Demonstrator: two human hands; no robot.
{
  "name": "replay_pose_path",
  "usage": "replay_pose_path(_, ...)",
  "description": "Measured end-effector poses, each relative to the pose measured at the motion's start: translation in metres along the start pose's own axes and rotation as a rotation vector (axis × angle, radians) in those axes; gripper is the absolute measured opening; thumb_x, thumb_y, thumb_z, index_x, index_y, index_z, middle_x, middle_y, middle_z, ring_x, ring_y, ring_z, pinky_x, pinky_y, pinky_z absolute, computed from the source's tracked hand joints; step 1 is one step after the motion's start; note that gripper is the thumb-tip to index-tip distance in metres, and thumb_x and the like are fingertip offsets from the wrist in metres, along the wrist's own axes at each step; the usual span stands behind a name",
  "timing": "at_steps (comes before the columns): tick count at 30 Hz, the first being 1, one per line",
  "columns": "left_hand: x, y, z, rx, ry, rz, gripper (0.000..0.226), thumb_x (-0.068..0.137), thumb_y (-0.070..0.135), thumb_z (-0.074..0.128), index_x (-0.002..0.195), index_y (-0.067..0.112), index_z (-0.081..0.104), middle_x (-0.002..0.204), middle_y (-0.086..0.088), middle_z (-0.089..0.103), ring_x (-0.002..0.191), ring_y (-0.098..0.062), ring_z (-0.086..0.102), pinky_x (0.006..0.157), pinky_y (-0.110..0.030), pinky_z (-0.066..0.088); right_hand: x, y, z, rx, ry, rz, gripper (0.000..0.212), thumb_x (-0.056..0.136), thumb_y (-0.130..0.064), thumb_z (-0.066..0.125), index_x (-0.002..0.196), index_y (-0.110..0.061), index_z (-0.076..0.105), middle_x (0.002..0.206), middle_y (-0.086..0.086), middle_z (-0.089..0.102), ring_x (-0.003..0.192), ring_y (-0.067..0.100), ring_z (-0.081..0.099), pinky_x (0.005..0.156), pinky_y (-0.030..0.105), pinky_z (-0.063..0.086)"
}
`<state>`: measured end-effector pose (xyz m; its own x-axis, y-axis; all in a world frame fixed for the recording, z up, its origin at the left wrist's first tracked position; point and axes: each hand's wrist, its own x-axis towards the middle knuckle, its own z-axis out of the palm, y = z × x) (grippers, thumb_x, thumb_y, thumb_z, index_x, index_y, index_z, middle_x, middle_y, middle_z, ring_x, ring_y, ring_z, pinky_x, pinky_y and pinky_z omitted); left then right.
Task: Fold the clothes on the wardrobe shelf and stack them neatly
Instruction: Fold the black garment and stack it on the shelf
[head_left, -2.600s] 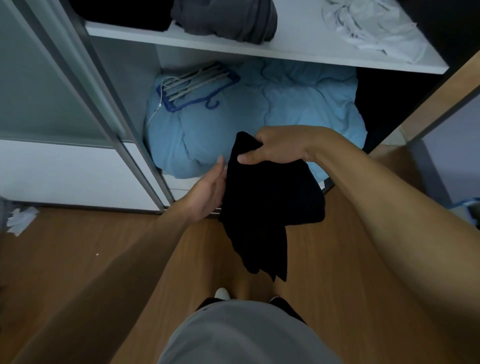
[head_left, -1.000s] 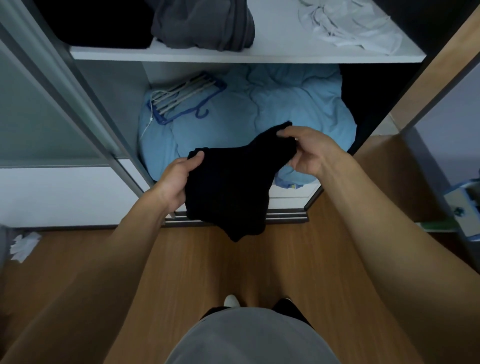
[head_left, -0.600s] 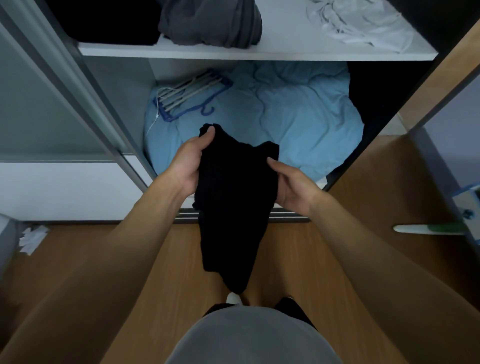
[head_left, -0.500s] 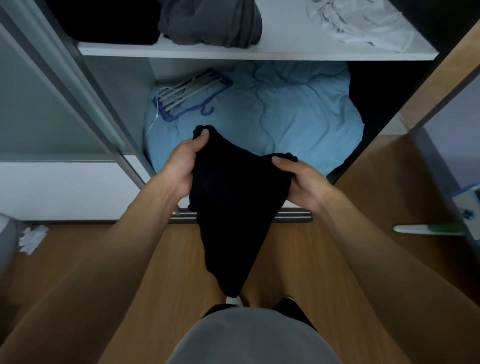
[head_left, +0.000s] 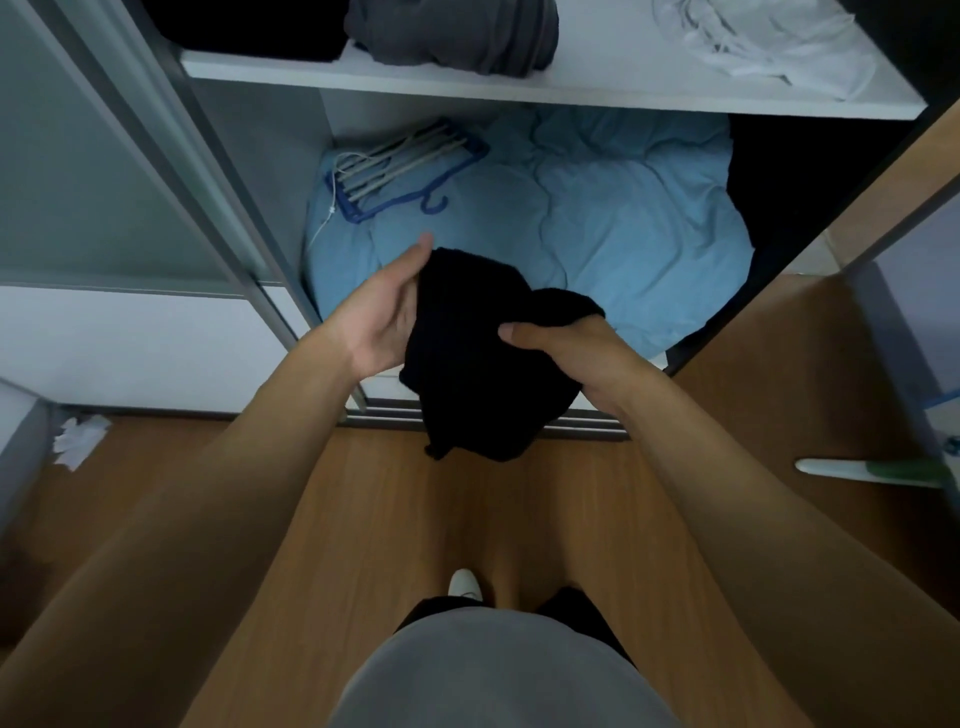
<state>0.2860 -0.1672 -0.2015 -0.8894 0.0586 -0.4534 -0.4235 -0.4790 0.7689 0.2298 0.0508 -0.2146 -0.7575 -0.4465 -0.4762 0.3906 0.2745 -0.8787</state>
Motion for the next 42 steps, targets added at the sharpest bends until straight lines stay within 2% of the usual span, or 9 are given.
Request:
replay_pose_path(4,-0.012,-0.047,-0.015,0.158,-0.101,0.081,0.067,0.080,0.053,0.073,0.137,0.022,0.055,0.134,-0.001,0.065,0.126,-0.019,0.060,0.103,-0.031,0.049,0.002,-0.008,-0.001,0.277,0.040,0.051,0.039,0.078,-0.019,0.084,0.111,-0.005,0.068,0.098,0.008,0.078,0.090,0.018,0.075,0.074,0.026,0.060)
replay_pose_path(7,-0.006,-0.066,-0.002,0.350,0.134,0.200,0.054,0.084,0.042,0.076,0.129,0.015,0.063,0.118,-0.002,0.074,0.114,-0.021,0.068,0.094,-0.028,0.055,0.001,-0.021,-0.009,0.314,-0.003,0.173,0.020,0.086,-0.014,0.075,0.102,-0.002,0.071,0.090,0.011,0.078,0.081,0.023,0.076,0.067,0.031,0.061)
replay_pose_path(10,0.001,-0.058,0.004,0.132,0.274,0.223,0.037,0.094,0.034,0.067,0.120,0.008,0.067,0.109,-0.007,0.076,0.105,-0.024,0.071,0.085,-0.030,0.059,0.004,-0.027,-0.034,0.609,0.033,0.137,0.019,0.089,-0.023,0.071,0.083,-0.006,0.078,0.089,0.012,0.076,0.079,0.025,0.075,0.069,0.037,0.061)
replay_pose_path(12,0.002,-0.053,0.004,-0.041,0.277,0.203,0.040,0.093,0.033,0.068,0.122,0.006,0.065,0.113,-0.010,0.075,0.106,-0.025,0.071,0.080,-0.032,0.059,0.001,-0.023,-0.047,0.770,0.012,0.047,0.032,0.088,-0.036,0.071,0.098,-0.007,0.078,0.109,0.011,0.075,0.102,0.027,0.072,0.085,0.041,0.059)
replay_pose_path(15,0.005,-0.052,0.009,-0.123,0.245,0.149,0.038,0.094,0.032,0.068,0.122,0.006,0.066,0.111,-0.012,0.075,0.101,-0.025,0.073,0.074,-0.033,0.060,-0.010,0.005,-0.033,0.551,-0.094,0.059,0.058,0.084,-0.048,0.069,0.130,-0.013,0.064,0.125,0.007,0.070,0.115,0.024,0.066,0.094,0.037,0.055)
replay_pose_path(23,0.011,-0.046,-0.004,0.112,0.371,0.112,0.024,0.097,0.032,0.064,0.101,0.009,0.069,0.087,-0.004,0.078,0.084,-0.020,0.076,0.065,-0.027,0.058,-0.012,0.021,-0.022,0.137,0.037,-0.041,0.031,0.095,-0.024,0.067,0.120,-0.006,0.068,0.112,0.009,0.075,0.106,0.025,0.071,0.091,0.035,0.058)
replay_pose_path(32,0.001,-0.036,-0.013,-0.098,0.318,-0.076,0.035,0.092,0.039,0.068,0.110,0.010,0.068,0.095,-0.010,0.078,0.084,-0.025,0.076,0.061,-0.033,0.061,-0.015,0.017,-0.032,0.426,-0.073,-0.107,0.036,0.096,-0.017,0.062,0.127,0.003,0.061,0.102,0.007,0.071,0.088,0.016,0.068,0.075,0.027,0.055)
replay_pose_path(38,0.004,-0.032,-0.016,-0.177,0.360,-0.042,0.030,0.098,0.037,0.061,0.097,0.008,0.070,0.083,-0.011,0.078,0.072,-0.023,0.076,0.050,-0.030,0.058,-0.011,0.014,-0.029,0.055,0.232,-0.173,0.008,0.095,-0.015,0.066,0.099,-0.009,0.066,0.088,0.001,0.076,0.078,0.011,0.073,0.069,0.023,0.056)
replay_pose_path(42,0.007,-0.031,-0.024,-0.223,0.312,-0.031,0.043,0.100,0.043,0.054,0.098,0.007,0.077,0.093,-0.012,0.078,0.082,-0.025,0.077,0.055,-0.033,0.060,-0.012,0.015,-0.030,0.269,0.253,-0.161,0.031,0.093,-0.013,0.068,0.122,-0.015,0.058,0.104,0.011,0.074,0.091,0.020,0.072,0.086,0.032,0.058)
